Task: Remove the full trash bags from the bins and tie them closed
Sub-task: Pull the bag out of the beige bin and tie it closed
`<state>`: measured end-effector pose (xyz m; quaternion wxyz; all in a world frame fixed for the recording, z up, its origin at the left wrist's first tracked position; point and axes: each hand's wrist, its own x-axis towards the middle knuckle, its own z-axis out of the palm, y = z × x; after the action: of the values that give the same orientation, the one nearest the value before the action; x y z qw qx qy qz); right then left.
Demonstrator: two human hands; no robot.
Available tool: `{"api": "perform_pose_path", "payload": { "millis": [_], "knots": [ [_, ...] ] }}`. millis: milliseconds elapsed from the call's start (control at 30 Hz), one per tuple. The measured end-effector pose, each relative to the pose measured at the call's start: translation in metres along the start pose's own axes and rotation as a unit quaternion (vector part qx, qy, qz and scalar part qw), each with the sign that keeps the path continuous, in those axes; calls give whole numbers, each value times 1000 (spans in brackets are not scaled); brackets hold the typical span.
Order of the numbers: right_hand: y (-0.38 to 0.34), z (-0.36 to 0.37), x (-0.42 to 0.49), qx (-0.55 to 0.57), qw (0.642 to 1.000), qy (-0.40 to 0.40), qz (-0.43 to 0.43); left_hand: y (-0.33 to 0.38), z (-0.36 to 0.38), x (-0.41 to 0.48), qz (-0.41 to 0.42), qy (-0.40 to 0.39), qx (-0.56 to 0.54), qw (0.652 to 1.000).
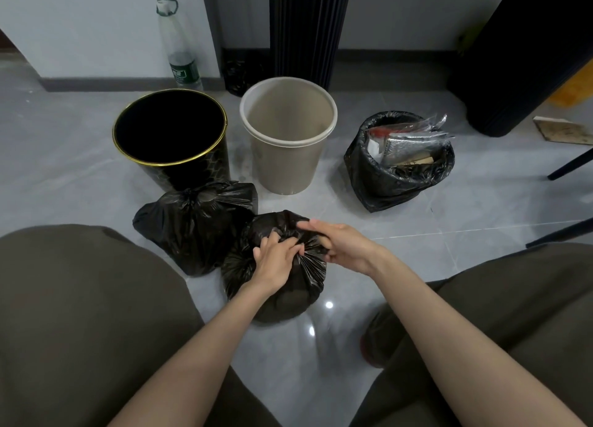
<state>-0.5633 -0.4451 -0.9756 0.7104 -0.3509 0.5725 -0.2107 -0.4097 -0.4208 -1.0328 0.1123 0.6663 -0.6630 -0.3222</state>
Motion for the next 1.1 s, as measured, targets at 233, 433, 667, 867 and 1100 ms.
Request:
{"api": "perform_pose_path", "payload": {
  "millis": [233,433,667,867,1100],
  "knots": [
    [23,-1,-1,-554,808,190,-65,1,0,-2,12,-6,2,1000],
    [8,2,-5,-39,998,41,-12,2,-1,-2,11,-11,4,1000],
    [17,2,-2,-117,966,231,-26,2,0,-2,10,-16,-5,1000],
    [20,6,-3,-514,836,174,-82,1,-2,2,-1,-13,16,1000],
    [12,7,-4,-30,993,111,-12,2,-4,0,6,-36,1,999]
  ]
}}
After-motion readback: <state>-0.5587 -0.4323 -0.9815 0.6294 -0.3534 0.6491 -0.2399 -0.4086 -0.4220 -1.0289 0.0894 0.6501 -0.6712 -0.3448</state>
